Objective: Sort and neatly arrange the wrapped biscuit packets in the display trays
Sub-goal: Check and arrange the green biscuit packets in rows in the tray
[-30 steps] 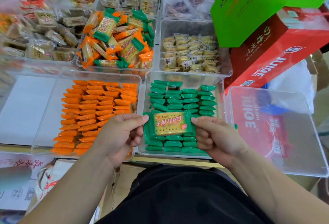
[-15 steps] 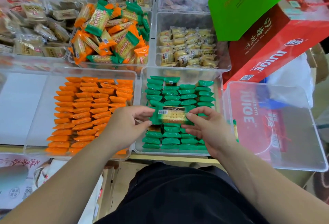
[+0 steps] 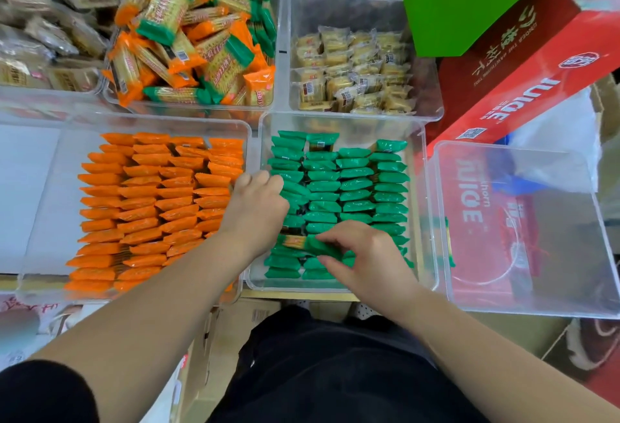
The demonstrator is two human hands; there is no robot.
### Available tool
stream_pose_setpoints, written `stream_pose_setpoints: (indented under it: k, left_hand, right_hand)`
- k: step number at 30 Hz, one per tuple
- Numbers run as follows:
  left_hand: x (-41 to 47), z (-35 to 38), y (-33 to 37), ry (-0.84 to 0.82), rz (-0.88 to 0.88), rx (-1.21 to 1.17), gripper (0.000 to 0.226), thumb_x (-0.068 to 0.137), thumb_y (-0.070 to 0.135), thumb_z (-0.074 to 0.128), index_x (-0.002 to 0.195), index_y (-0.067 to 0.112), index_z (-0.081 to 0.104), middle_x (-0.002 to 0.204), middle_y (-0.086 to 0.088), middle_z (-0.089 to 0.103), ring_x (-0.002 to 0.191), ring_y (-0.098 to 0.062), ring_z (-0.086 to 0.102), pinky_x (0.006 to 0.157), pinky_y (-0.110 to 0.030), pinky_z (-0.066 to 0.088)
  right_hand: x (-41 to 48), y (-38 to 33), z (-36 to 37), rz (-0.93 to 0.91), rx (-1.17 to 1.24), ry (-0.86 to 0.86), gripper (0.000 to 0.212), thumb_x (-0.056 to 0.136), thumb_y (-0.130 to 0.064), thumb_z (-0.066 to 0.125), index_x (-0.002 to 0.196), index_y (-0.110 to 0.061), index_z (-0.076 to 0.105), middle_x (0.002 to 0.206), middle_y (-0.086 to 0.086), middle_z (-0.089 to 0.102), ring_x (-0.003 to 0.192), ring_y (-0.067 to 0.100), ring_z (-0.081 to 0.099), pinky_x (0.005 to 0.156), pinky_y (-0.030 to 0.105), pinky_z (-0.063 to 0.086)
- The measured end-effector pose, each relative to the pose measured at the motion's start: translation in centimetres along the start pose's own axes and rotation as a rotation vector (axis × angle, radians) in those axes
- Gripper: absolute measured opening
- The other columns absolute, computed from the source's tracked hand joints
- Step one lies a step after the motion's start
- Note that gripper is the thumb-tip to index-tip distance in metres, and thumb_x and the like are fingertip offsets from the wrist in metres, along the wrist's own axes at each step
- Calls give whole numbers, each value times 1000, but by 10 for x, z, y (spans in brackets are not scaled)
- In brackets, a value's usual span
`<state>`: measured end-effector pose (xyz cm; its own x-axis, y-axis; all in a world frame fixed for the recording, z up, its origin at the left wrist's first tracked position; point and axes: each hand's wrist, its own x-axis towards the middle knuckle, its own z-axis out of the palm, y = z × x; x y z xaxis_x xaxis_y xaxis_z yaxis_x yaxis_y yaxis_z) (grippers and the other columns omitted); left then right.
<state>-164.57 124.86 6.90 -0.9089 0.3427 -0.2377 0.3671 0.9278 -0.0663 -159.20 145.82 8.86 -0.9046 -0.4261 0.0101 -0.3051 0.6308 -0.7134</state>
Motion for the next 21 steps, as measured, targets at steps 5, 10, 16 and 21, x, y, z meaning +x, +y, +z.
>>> stream_pose_setpoints:
  k: [5, 10, 16, 21]
  left_hand:
    - [8, 5, -3, 22, 67, 10, 14, 85, 7, 60, 84, 14, 71, 90, -1, 53, 100, -28, 45, 83, -43, 32]
    - [6, -3, -11, 75, 6, -39, 4, 81, 22, 73, 79, 19, 76, 81, 4, 51, 91, -24, 43, 75, -40, 28]
    - [-34, -34, -27, 244, -222, -367, 12, 77, 28, 82, 69, 20, 79, 75, 2, 59, 83, -28, 49, 68, -38, 37]
    - [-82, -36, -47, 349, -390, -584, 15, 78, 27, 83, 70, 15, 77, 73, 2, 59, 76, -24, 52, 67, -34, 35]
  right_hand:
    - [10, -8, 16, -126, -151, -36, 30, 80, -10, 79, 109, -5, 73, 97, 7, 71, 89, 26, 69, 77, 35, 59]
    - [21, -5, 33, -185, -312, -116, 31, 76, -8, 82, 105, -5, 72, 91, 9, 69, 81, 31, 67, 73, 36, 60]
    - [24, 9, 55, -168, -470, -221, 24, 71, -6, 80, 94, -9, 72, 84, 4, 63, 76, 27, 62, 68, 39, 58]
    - [29, 12, 66, -194, -568, -292, 26, 77, -8, 71, 103, -8, 72, 88, 5, 67, 79, 28, 59, 73, 42, 56]
